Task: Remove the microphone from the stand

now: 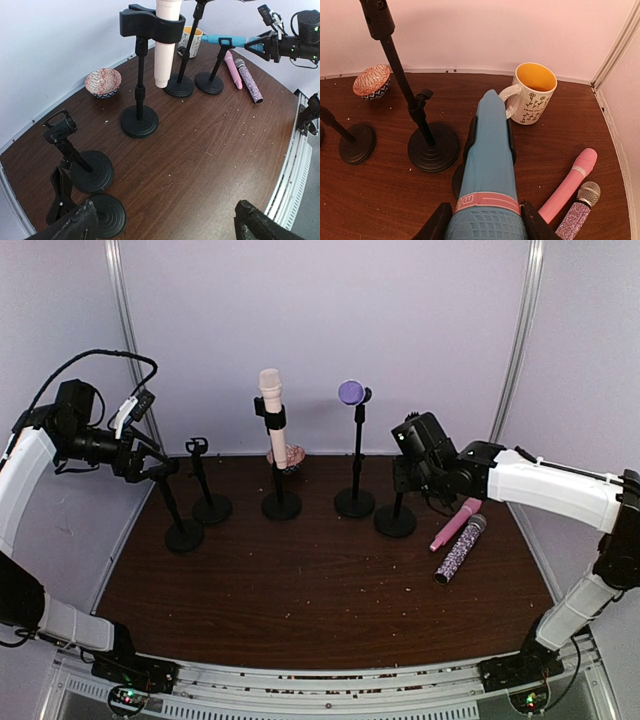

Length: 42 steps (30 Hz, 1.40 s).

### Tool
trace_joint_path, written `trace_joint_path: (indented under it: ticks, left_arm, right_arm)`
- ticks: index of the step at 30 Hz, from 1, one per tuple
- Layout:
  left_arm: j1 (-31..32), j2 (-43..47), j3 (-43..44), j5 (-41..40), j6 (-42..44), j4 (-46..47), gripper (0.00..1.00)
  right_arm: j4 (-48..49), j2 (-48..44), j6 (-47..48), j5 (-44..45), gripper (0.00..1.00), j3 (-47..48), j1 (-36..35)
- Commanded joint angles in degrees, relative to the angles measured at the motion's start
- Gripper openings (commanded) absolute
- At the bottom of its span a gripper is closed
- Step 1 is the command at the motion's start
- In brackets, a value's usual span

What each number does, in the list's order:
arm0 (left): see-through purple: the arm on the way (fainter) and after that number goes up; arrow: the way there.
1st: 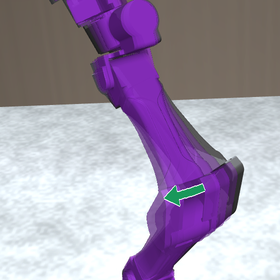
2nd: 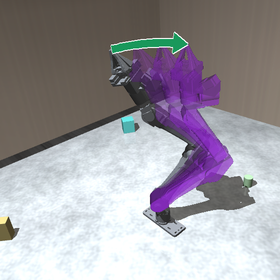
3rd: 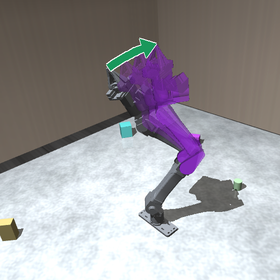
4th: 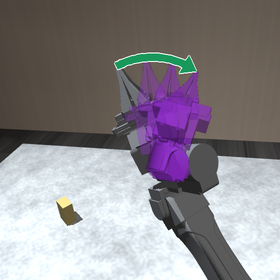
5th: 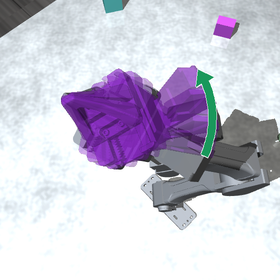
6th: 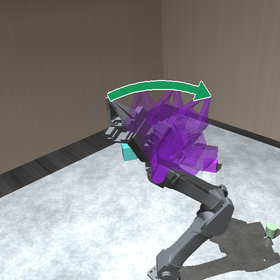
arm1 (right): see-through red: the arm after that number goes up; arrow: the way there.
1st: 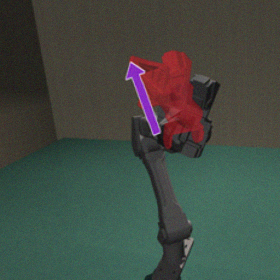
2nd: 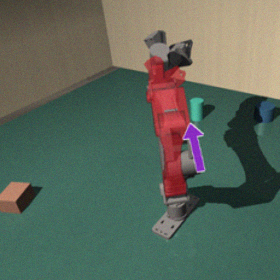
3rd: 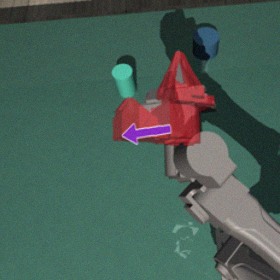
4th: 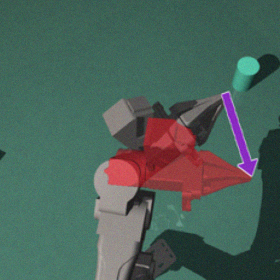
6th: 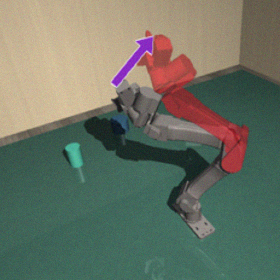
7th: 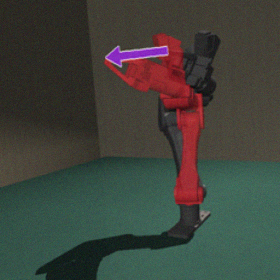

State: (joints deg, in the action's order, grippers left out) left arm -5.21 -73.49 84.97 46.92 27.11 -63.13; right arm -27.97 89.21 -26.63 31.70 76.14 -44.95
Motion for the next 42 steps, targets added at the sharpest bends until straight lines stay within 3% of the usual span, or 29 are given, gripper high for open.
trace_joint_path:
  ticks: [1,6,12,16,23,31,36,42]
  left_arm:
    - [-0.23,0.79,-0.24,1.52,0.67,-0.06,0.98]
    - [-0.22,1.15,-0.83,1.46,1.01,0.02,0.98]
    - [-0.04,1.16,-1.47,3.04,1.89,-0.76,0.98]
    - [1.76,1.4,-2.46,3.45,2.71,-1.03,0.98]
    - [8.2,1.51,-6.68,2.36,2.59,-0.34,0.98]
    - [14.29,2.15,-12.49,-0.69,-2.66,6.53,0.96]
    - [16.17,2.09,-16.23,-2.53,-3.89,7.62,0.87]
    - [16.91,6.72,-24.71,-5.64,-9.66,18.04,0.71]
  right_arm:
    - [2.79,-5.33,4.07,-3.41,0.12,-1.47,0.65]
    - [5.41,-7.86,8.39,-10.04,0.0,-2.52,0.65]
    - [12.24,-12.26,12.34,-24.51,0.0,-6.72,-0.09]
    - [17.72,-13.5,13.76,-27.81,0.0,-9.08,-3.34]
    - [23.18,-10.07,14.66,-24.79,0.0,-6.48,-11.08]
    - [27.57,0.4,17.31,-20.25,0.0,3.93,-19.22]
    - [30.01,6.36,15.81,-15.52,0.0,9.47,-22.48]
    - [25.0,13.73,11.43,-7.33,0.0,19.4,-26.02]
